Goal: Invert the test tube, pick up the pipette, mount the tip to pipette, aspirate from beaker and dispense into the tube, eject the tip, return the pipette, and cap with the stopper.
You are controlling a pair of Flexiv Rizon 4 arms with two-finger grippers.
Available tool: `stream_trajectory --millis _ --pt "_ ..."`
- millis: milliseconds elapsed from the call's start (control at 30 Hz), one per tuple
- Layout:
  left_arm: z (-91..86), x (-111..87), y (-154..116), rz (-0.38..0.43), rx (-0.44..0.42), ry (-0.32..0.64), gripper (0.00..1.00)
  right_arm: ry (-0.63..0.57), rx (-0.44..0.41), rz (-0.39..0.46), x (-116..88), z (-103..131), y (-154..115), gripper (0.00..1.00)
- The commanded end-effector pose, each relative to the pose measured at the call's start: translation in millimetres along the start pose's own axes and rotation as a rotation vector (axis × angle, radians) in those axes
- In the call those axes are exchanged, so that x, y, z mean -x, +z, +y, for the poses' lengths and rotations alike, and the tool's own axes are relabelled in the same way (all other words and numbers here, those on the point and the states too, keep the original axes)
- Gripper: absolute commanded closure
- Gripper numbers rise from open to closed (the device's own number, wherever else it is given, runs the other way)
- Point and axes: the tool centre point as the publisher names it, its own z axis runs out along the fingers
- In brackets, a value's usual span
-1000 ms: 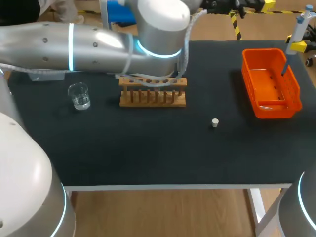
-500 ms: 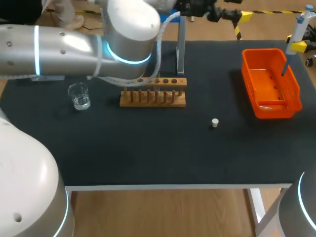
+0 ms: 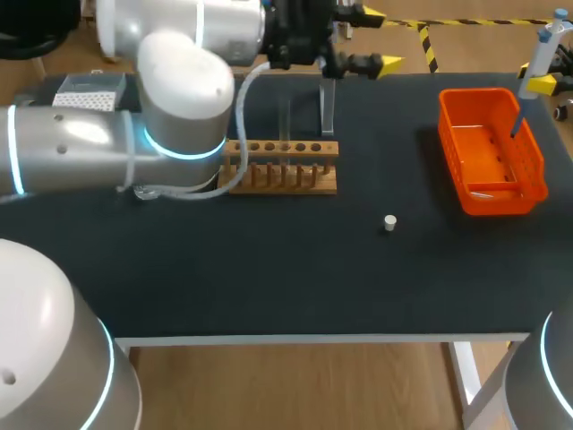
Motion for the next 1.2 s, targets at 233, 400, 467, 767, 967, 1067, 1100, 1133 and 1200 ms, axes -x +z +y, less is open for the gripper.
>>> stream_trajectory --millis 233,400,467,767,967,1067,1100,1133,1200 --pt "27.1 -5.9 -45.3 -0.013 -0.127 -0.044 0.00 0.000 -0.002 0.003 0.6 0.6 -1.2 1.00" --pt "38.0 -5.0 -57.6 -0.031 -0.144 -0.056 0.00 0.000 -0.002 0.003 0.6 0.6 -1.2 1.00" --pt "40.9 -4.3 -61.0 -0.032 -0.150 -0.056 0.00 0.000 -0.002 0.003 0.6 0.6 -1.2 1.00" --pt "46.8 1.9 -82.9 -0.028 -0.161 -0.053 0.00 0.000 -0.002 0.003 0.6 0.6 -1.2 1.00" --pt "50.6 6.9 -94.4 -0.027 -0.157 -0.068 0.00 0.000 -0.002 0.003 0.6 0.6 -1.2 1.00" --pt "53.3 9.7 -103.6 -0.024 -0.156 -0.077 0.00 0.000 -0.002 0.003 0.6 0.6 -1.2 1.00" --pt "54.0 10.4 -106.6 -0.025 -0.158 -0.076 0.00 0.000 -0.002 0.003 0.6 0.6 -1.2 1.00" --pt "54.7 10.9 -109.0 -0.027 -0.159 -0.076 0.00 0.000 -0.002 0.003 0.6 0.6 -1.2 1.00" --pt "56.7 12.4 -113.3 -0.031 -0.162 -0.073 0.00 0.000 -0.002 0.003 0.6 0.6 -1.2 1.00"
